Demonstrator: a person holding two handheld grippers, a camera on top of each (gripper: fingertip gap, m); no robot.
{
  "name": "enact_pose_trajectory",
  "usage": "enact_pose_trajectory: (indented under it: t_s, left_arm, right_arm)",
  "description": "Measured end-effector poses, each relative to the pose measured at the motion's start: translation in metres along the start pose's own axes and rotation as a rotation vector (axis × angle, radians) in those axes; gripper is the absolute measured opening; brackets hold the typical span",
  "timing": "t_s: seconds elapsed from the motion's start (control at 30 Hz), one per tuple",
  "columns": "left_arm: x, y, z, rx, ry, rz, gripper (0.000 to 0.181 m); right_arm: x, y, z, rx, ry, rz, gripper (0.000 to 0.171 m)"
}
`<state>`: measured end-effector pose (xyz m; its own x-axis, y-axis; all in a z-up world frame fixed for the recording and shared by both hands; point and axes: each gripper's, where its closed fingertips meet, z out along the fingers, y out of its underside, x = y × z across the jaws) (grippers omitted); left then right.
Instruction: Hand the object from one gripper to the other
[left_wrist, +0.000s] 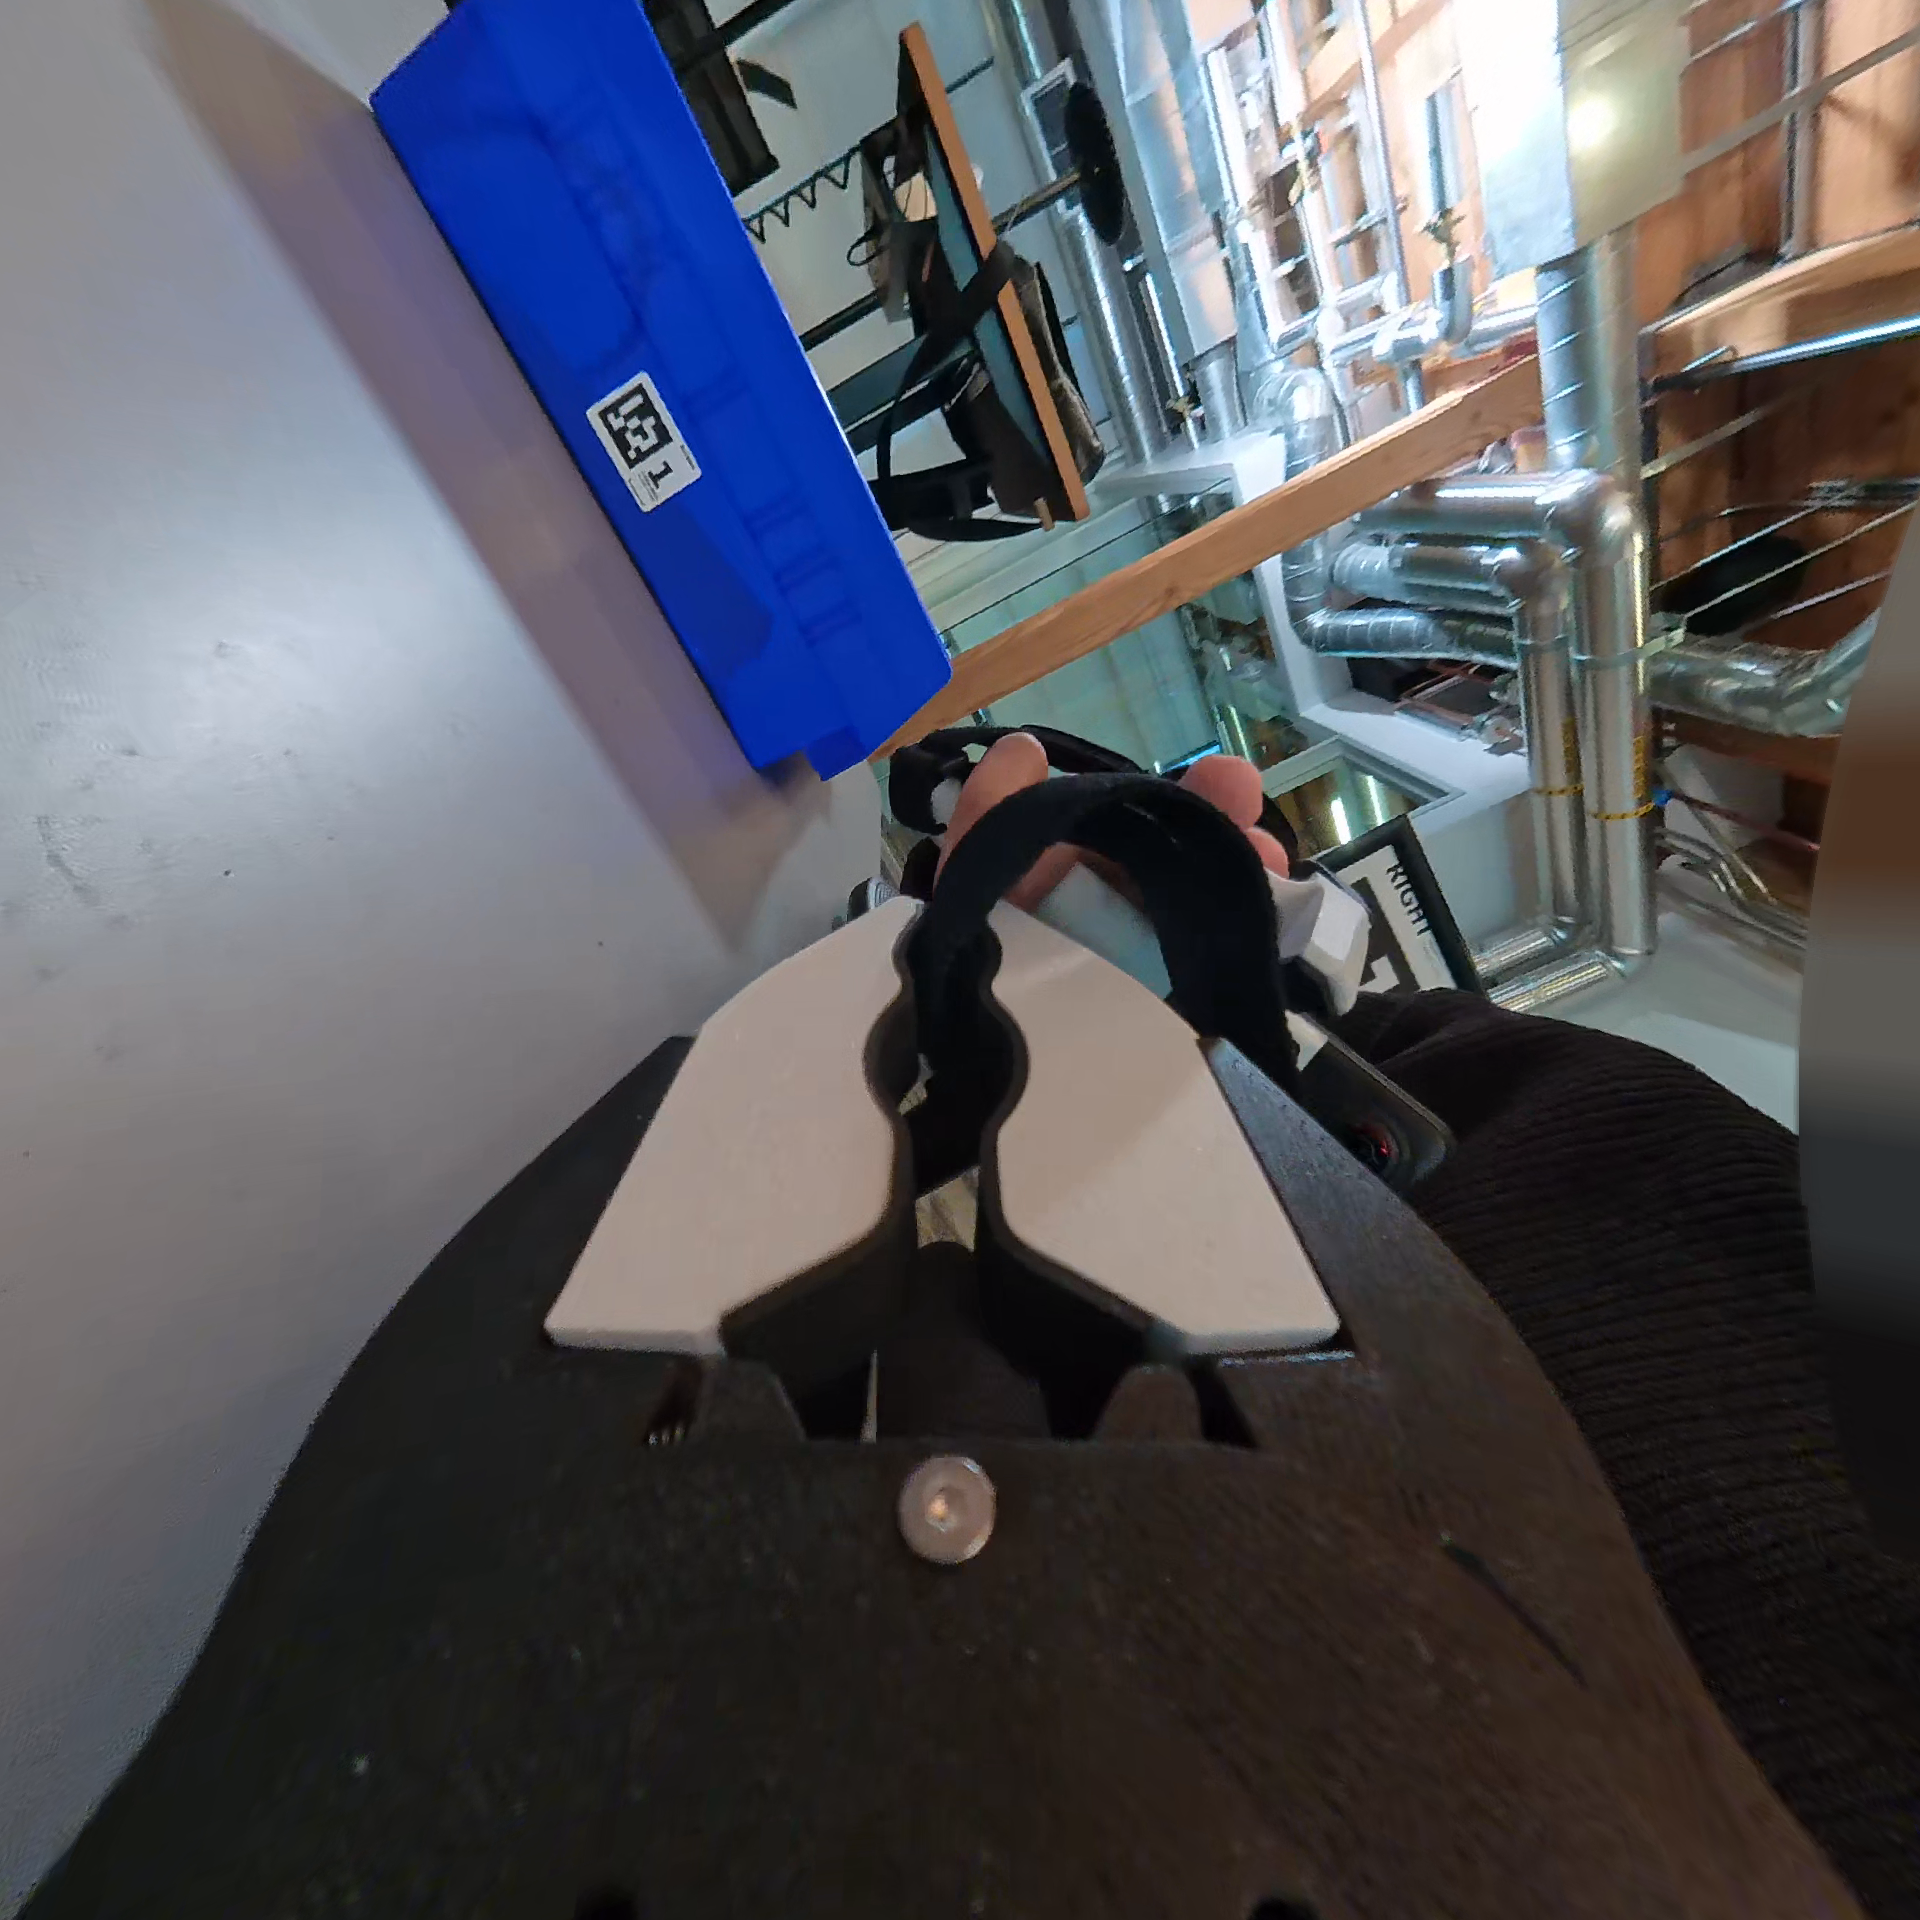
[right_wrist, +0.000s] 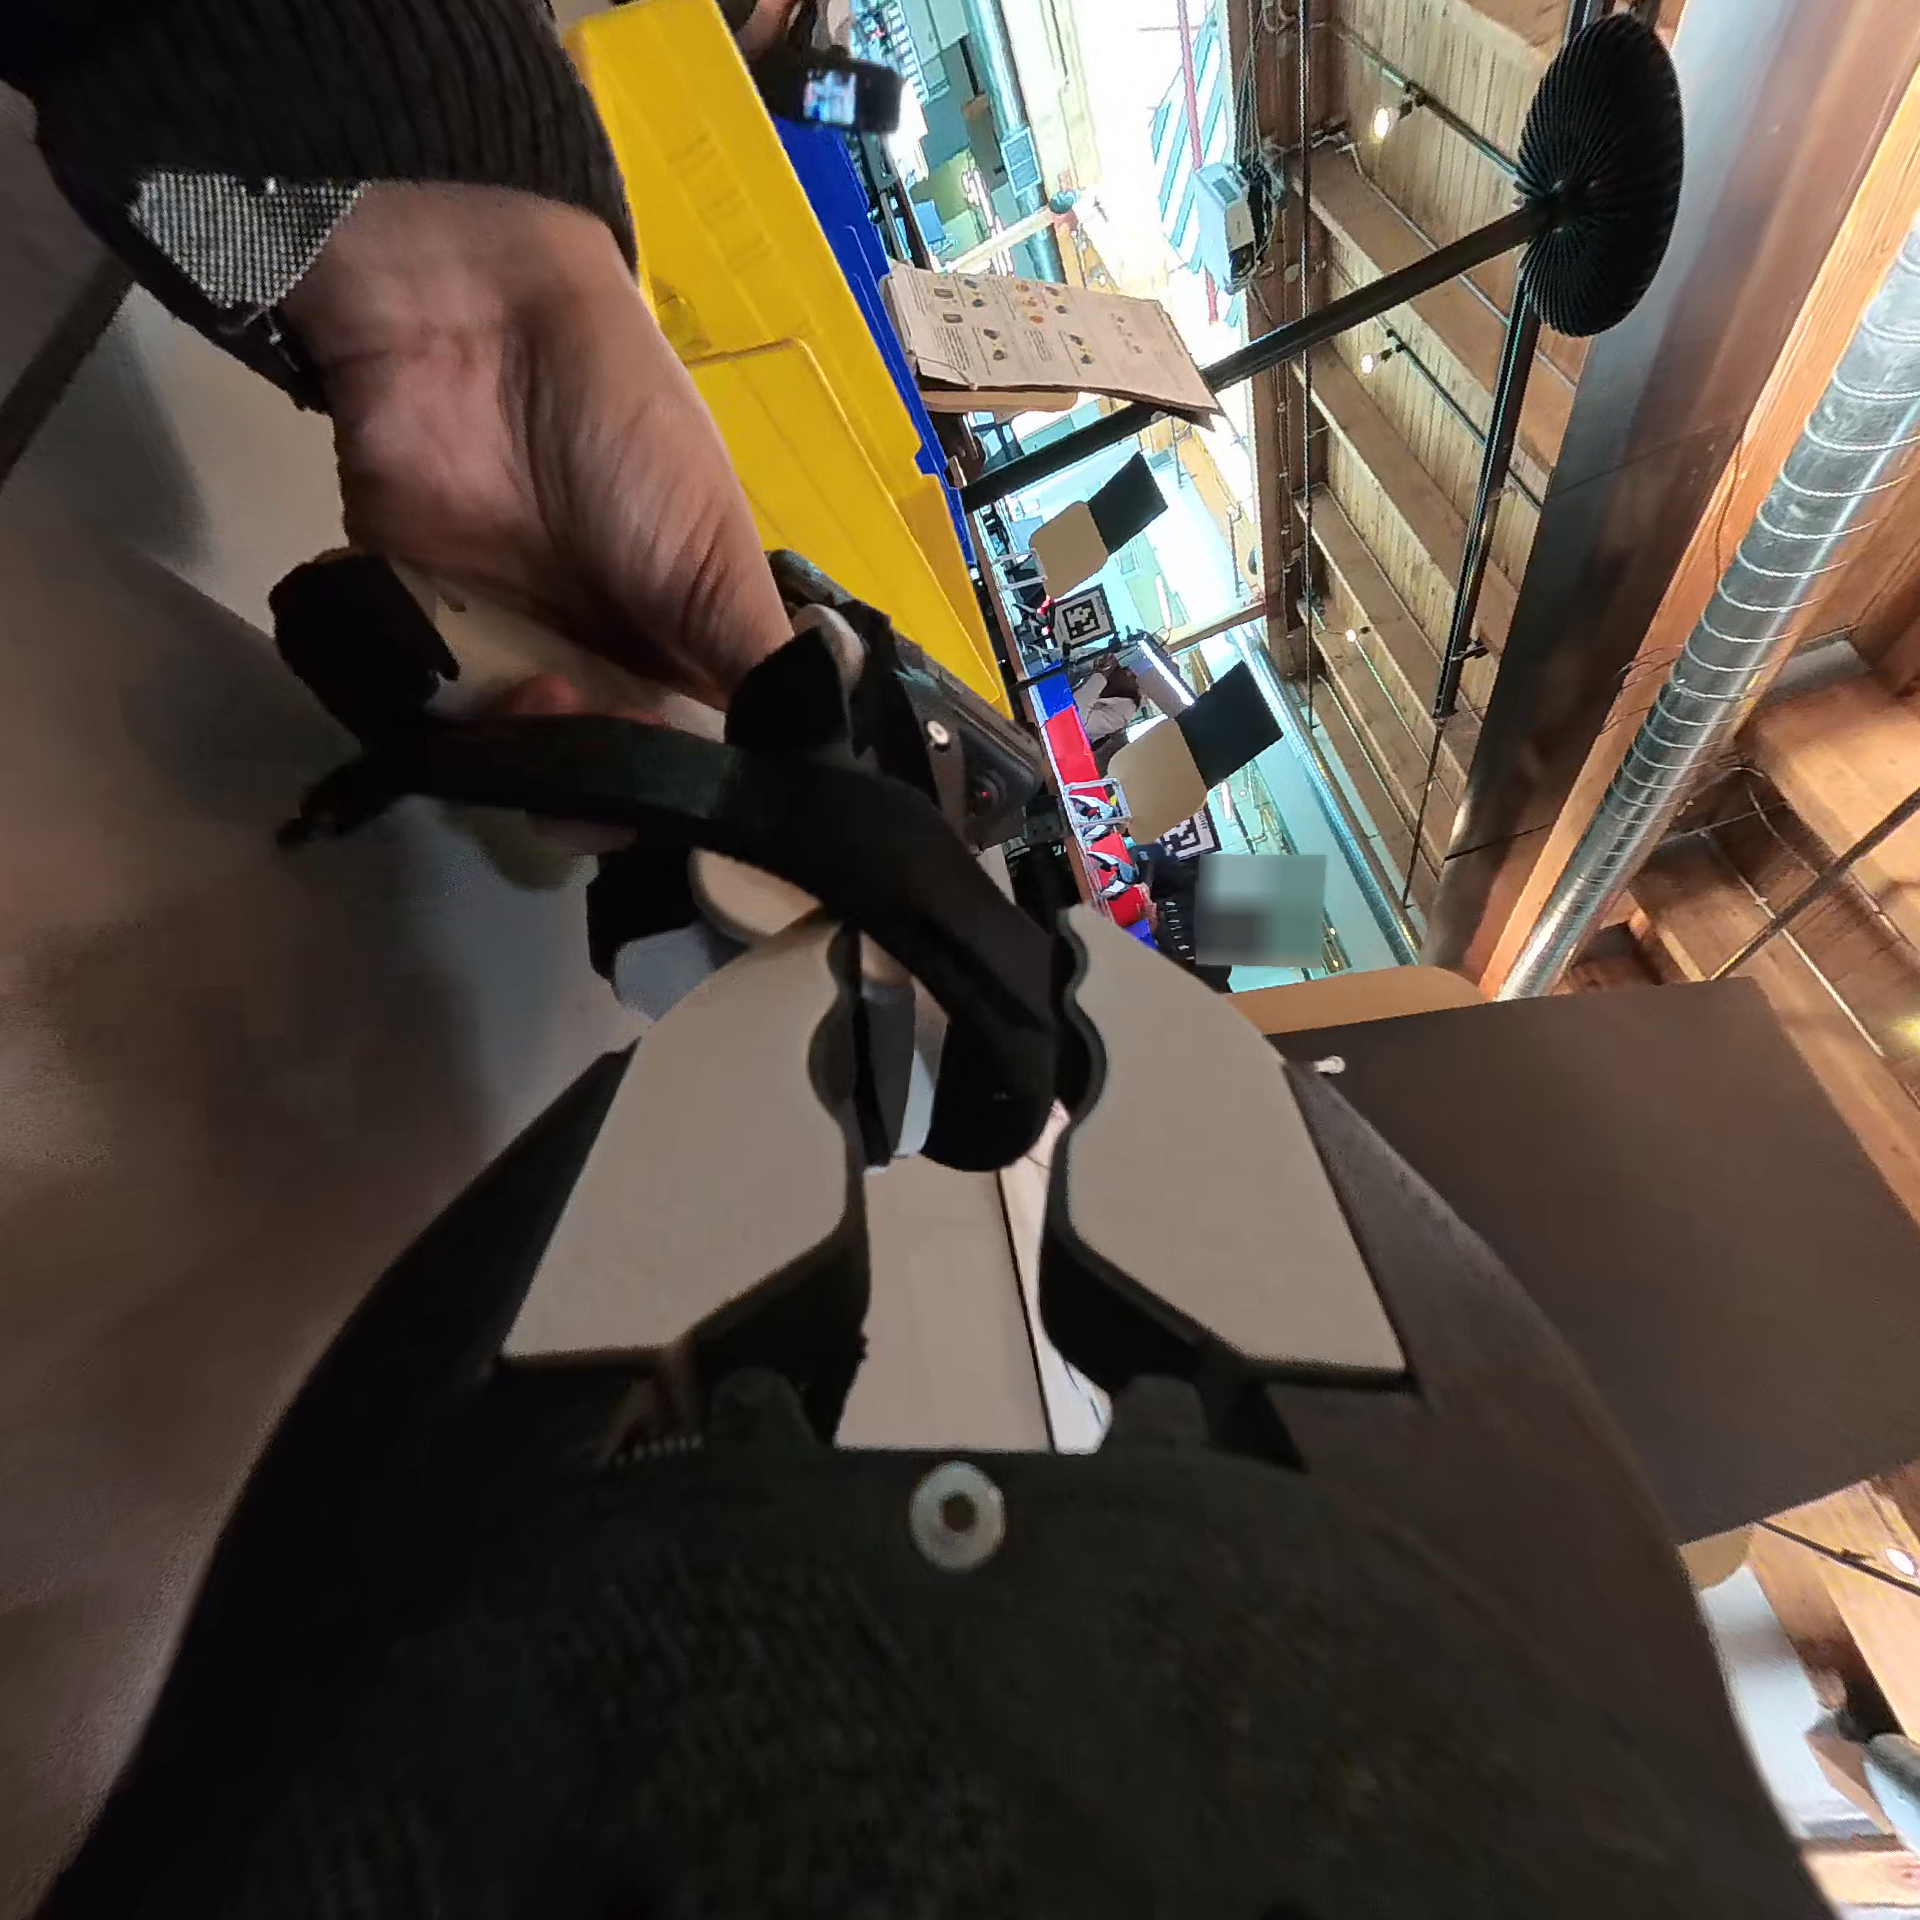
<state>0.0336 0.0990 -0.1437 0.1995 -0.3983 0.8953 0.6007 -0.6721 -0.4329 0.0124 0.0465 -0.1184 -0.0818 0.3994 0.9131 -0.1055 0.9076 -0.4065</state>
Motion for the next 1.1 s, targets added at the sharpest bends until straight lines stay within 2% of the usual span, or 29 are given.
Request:
enact_pose_trajectory:
  t_s: [0.13,0.27,0.43,0.53,0.67,0.73,0.8,0.97,1.03,1.1]
  left_arm:
    - [0.001,0.002,0.001,-0.012,0.003,0.006,0.008]
    - [0.007,-0.003,0.000,0.008,0.047,0.004,0.015]
    - [0.009,-0.013,-0.006,0.041,0.007,0.120,0.025]
    - [0.008,-0.019,-0.009,0.060,-0.054,0.215,0.041]
    - [-0.003,-0.028,-0.014,0.090,-0.194,0.367,0.081]
    - [-0.003,-0.031,-0.015,0.094,-0.240,0.442,0.090]
    - [0.002,-0.033,-0.015,0.097,-0.255,0.527,0.089]
    - [0.020,-0.034,-0.015,0.106,-0.229,0.673,0.081]
    - [0.024,-0.032,-0.014,0.098,-0.208,0.695,0.074]
    - [0.026,-0.029,-0.013,0.075,-0.204,0.727,0.069]
  right_arm:
    - [0.006,0.001,-0.002,-0.012,0.045,-0.034,0.007]
    - [0.035,0.002,-0.010,0.004,0.147,0.122,0.006]
    - [0.053,0.031,-0.014,-0.023,0.178,0.415,0.006]
    - [0.065,0.048,-0.019,-0.025,0.198,0.624,0.006]
    - [0.073,0.070,-0.024,-0.025,0.195,0.898,0.006]
    - [0.067,0.077,-0.022,-0.024,0.129,1.067,0.006]
    - [0.055,0.079,-0.017,-0.002,0.011,1.271,0.006]
    - [0.016,0.065,-0.006,0.071,-0.409,1.779,0.006]
    - [0.009,0.057,-0.005,0.096,-0.515,1.891,0.006]
    - [0.002,0.054,-0.004,0.076,-0.558,1.895,0.006]
